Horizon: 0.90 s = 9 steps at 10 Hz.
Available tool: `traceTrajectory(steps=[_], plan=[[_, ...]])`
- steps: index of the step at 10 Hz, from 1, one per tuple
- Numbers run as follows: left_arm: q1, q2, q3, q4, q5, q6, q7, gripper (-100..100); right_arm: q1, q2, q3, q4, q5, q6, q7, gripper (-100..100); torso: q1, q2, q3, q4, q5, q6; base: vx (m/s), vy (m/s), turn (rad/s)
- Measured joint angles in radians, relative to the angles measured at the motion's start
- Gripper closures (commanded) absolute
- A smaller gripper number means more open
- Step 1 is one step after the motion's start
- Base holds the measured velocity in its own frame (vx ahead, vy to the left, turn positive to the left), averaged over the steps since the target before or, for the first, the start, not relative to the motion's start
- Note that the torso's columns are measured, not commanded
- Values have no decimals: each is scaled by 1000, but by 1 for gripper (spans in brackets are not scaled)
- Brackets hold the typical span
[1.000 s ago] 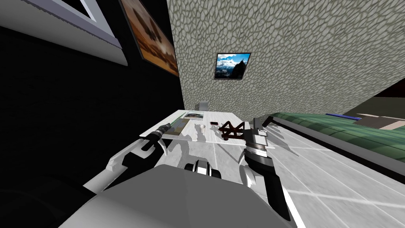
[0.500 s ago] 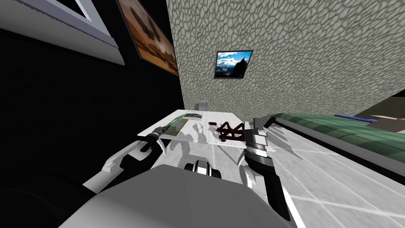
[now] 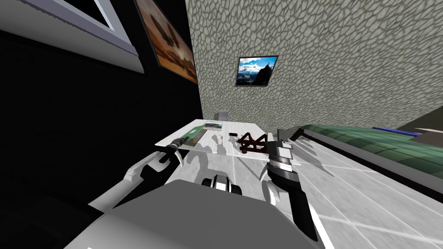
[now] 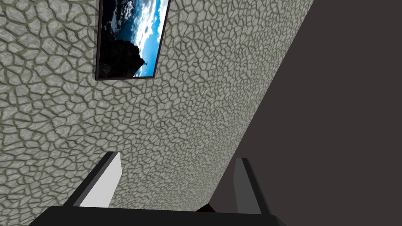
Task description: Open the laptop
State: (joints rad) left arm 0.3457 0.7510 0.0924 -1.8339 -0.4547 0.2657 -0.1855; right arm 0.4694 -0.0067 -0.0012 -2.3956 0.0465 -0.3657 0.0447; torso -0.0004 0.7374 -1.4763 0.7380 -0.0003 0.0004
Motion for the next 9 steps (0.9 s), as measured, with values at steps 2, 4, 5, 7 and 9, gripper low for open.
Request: traceTrajectory(steps=[2, 4, 5, 7, 9], plan=[[-47, -7, -33, 28, 2, 3, 0, -100, 0, 0, 0, 0, 0, 0, 0, 0, 0, 1, 0, 0, 0, -1, -73, -11, 105], [-104, 4, -69, 79, 15, -2, 5, -100, 0, 0, 0, 0, 0, 0, 0, 0, 0, 0, 0, 0, 0, 0, -17, -6, -3], [-136, 4, -73, 105, 15, -6, 6, -100, 0, 0, 0, 0, 0, 0, 0, 0, 1, -2, -1, -1, 0, 0, -54, -5, 117], [-195, 2, -126, 157, 24, -16, 10, -100, 0, 0, 0, 0, 0, 0, 0, 0, 0, 3, 1, 1, 0, 0, -58, -14, 49], [-251, -1, -136, 213, 22, -26, 12, -100, 0, 0, 0, 0, 0, 0, 0, 0, 1, -1, -1, 0, 0, 0, -40, -6, 58]])
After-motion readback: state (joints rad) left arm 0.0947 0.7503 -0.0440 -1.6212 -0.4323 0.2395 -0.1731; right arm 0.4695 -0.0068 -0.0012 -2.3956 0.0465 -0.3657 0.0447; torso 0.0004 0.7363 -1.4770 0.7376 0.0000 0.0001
